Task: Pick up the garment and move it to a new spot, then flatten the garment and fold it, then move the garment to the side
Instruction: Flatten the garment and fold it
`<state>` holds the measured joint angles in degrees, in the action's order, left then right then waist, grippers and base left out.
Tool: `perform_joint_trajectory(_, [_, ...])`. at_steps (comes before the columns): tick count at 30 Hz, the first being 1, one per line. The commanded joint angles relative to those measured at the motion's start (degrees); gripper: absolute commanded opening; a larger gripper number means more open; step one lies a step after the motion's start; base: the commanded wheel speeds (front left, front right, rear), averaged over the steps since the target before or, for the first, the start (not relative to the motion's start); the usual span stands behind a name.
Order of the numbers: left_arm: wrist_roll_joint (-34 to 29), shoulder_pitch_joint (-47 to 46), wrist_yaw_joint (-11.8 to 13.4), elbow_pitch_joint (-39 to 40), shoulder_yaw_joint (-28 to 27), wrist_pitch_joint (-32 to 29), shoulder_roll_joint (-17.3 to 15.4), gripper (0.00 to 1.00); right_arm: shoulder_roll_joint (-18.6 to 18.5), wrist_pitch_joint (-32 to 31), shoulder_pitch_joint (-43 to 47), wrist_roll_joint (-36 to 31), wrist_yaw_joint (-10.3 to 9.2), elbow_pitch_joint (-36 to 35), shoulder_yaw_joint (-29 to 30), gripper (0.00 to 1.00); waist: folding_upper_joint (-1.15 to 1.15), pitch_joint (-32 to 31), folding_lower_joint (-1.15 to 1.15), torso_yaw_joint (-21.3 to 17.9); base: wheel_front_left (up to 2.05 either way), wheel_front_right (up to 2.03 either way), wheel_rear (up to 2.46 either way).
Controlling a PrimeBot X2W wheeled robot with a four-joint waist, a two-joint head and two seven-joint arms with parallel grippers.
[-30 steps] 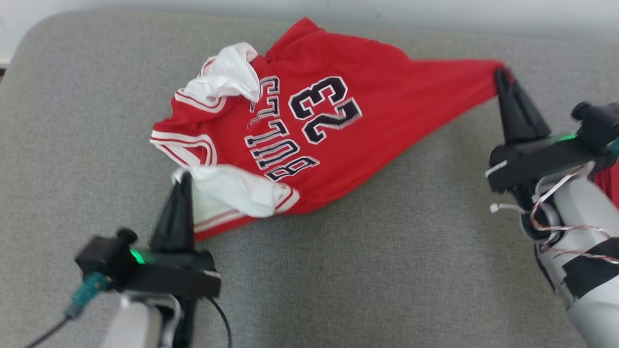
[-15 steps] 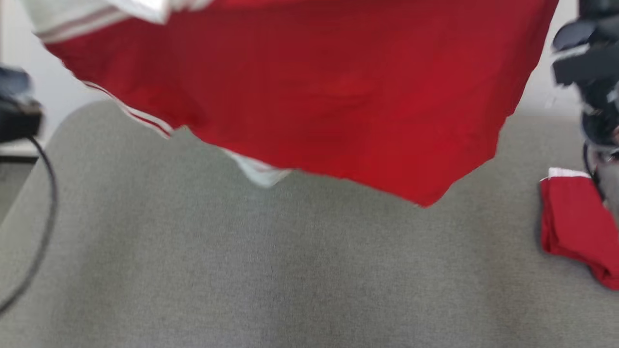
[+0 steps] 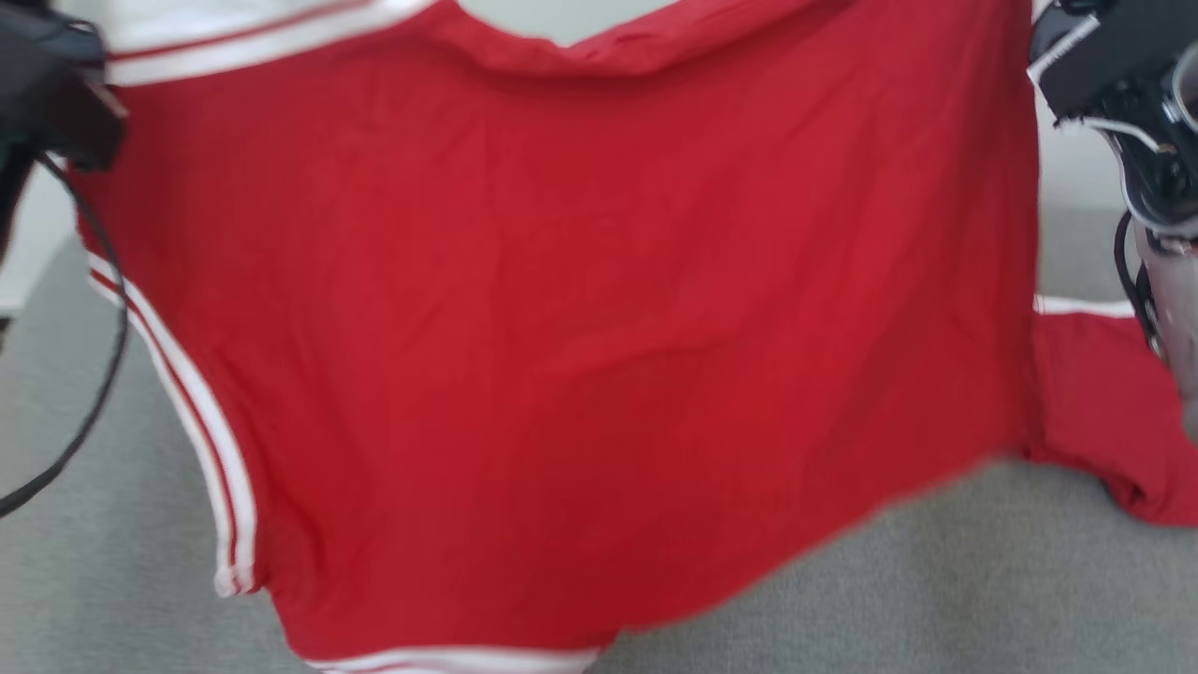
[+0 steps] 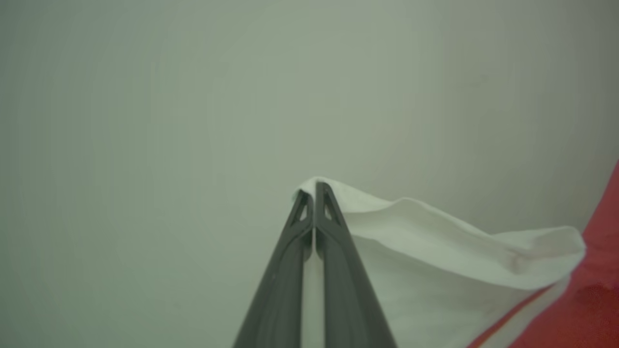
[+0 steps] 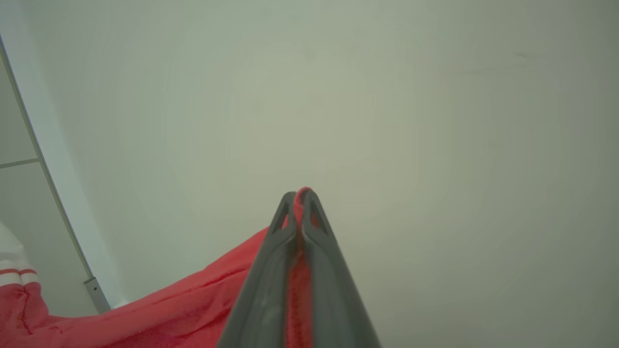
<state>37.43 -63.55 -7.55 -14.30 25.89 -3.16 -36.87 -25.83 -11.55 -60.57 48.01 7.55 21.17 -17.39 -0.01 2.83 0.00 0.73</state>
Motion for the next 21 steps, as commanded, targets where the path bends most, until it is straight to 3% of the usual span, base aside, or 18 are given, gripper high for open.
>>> perform_joint_trajectory(1, [-0.75, -3.38, 0.14, -3.38, 1.97, -1.30, 1.68, 0.00, 1.37, -0.50, -4.05, -2.99, -0.13, 2.55, -0.07, 0.00, 0.01, 15.62, 0.00, -1.39, 0.00, 0.00, 0.00])
perform_joint_trajectory(4, [-2.83, -11.30, 0.80, -9.04, 1.47, 1.35, 3.56, 0.00, 3.10, 2.72, -11.95, -9.43, -0.13, 8.99, 2.00, 0.00, 0.01, 22.48, 0.00, -2.67, 0.00, 0.00, 0.00])
perform_joint_trajectory(6, [-6.41, -17.66, 1.40, -12.24, 1.59, 5.77, 4.78, 0.00, 4.87, 8.40, -18.89, -12.54, -0.13, 13.08, 7.04, 0.00, 0.01, 25.60, 0.00, -3.46, 0.00, 0.00, 0.00])
perform_joint_trajectory(9, [-9.59, -25.80, 2.91, -14.93, 0.35, 14.53, 7.02, 0.00, 5.65, 18.06, -26.41, -17.97, -0.14, 18.15, 13.28, 0.00, 0.01, 27.79, 0.00, -3.90, 0.00, 0.00, 0.00])
perform_joint_trajectory(12, [-10.55, -27.92, 2.60, -16.87, 0.50, 16.86, 8.75, 0.00, 5.71, 21.07, -28.60, -20.66, -0.14, 21.45, 14.72, 0.00, 0.01, 27.73, 0.00, -3.70, 0.00, 0.00, 0.00])
perform_joint_trajectory(17, [-7.62, -23.28, 1.30, -21.77, -0.97, 18.29, 11.42, 0.00, 5.48, 19.38, -25.06, -19.48, -0.13, 26.84, 11.87, 0.00, 0.01, 26.06, 0.00, -2.93, 0.00, 0.00, 0.00])
perform_joint_trajectory(21, [-4.83, -10.00, 0.62, -23.37, -3.34, 18.32, 13.62, 0.00, 5.07, 17.65, -15.46, -14.56, -0.13, 27.25, 6.51, 0.00, 0.01, 24.69, 0.00, -2.20, 0.00, 0.00, 0.00])
